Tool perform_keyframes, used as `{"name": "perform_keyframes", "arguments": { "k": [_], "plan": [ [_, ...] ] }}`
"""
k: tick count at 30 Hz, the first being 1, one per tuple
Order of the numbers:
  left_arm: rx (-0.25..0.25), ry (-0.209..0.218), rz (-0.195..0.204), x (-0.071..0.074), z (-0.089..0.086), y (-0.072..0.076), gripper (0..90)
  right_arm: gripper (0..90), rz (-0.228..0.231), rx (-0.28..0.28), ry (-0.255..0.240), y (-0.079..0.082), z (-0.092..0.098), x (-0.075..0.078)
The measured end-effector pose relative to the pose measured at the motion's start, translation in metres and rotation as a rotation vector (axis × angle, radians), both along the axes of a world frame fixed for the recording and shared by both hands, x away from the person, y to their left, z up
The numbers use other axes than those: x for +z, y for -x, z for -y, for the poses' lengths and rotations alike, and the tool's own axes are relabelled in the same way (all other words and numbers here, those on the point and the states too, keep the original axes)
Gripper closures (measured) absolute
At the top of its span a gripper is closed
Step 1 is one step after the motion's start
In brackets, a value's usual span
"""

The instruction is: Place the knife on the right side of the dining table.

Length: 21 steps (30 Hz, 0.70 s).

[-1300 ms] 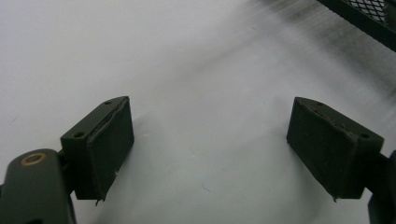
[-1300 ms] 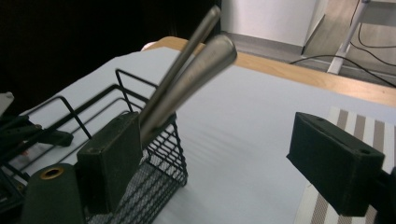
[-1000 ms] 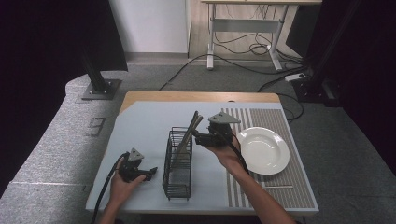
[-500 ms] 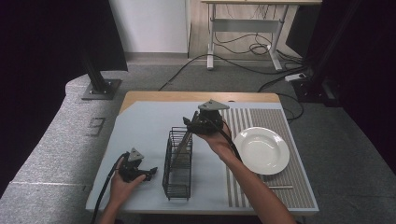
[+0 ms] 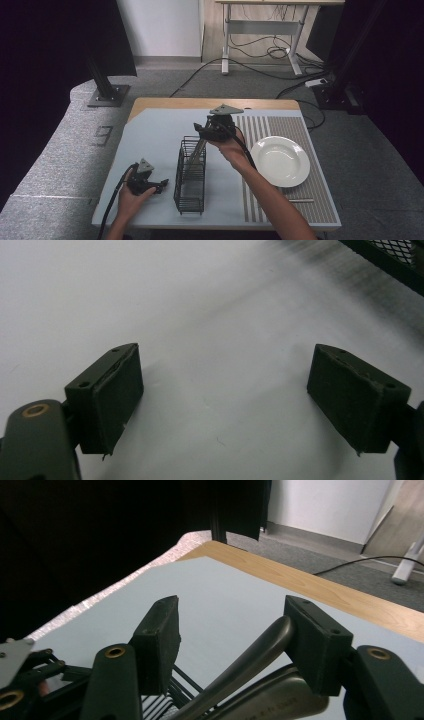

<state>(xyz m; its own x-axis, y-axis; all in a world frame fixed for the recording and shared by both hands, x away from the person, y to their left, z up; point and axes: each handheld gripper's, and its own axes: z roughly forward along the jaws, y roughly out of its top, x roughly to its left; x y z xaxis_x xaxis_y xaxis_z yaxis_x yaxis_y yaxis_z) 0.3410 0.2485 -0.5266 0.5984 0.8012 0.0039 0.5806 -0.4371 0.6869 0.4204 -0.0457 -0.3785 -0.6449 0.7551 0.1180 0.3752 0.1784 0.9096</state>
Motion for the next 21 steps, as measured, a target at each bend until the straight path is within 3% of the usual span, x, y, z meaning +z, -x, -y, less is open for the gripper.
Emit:
{"name": "perform_keyframes", "arguments": {
  "k": [7, 11, 13, 15, 21],
  "plan": [
    [0.001, 0.001, -0.001, 0.0, 0.0, 0.0, 14.0, 45.7, -0.012, 0.019, -0.037, 0.002, 0.0, 0.001],
    [0.001, 0.003, 0.0, 0.0, 0.0, 0.0, 14.1, 49.7, -0.053, 0.047, -0.068, 0.0, 0.0, -0.002],
    [0.002, 0.004, 0.0, 0.0, 0.0, 0.0, 14.1, 50.7, -0.071, 0.064, -0.058, 0.0, -0.004, -0.007],
    [0.002, 0.004, 0.0, 0.0, 0.0, 0.0, 14.1, 54.7, -0.042, 0.036, 0.008, 0.002, -0.012, -0.014],
    [0.002, 0.003, 0.001, 0.0, 0.0, 0.0, 14.1, 68.9, -0.049, 0.025, 0.023, 0.001, -0.019, -0.02]
  ]
}}
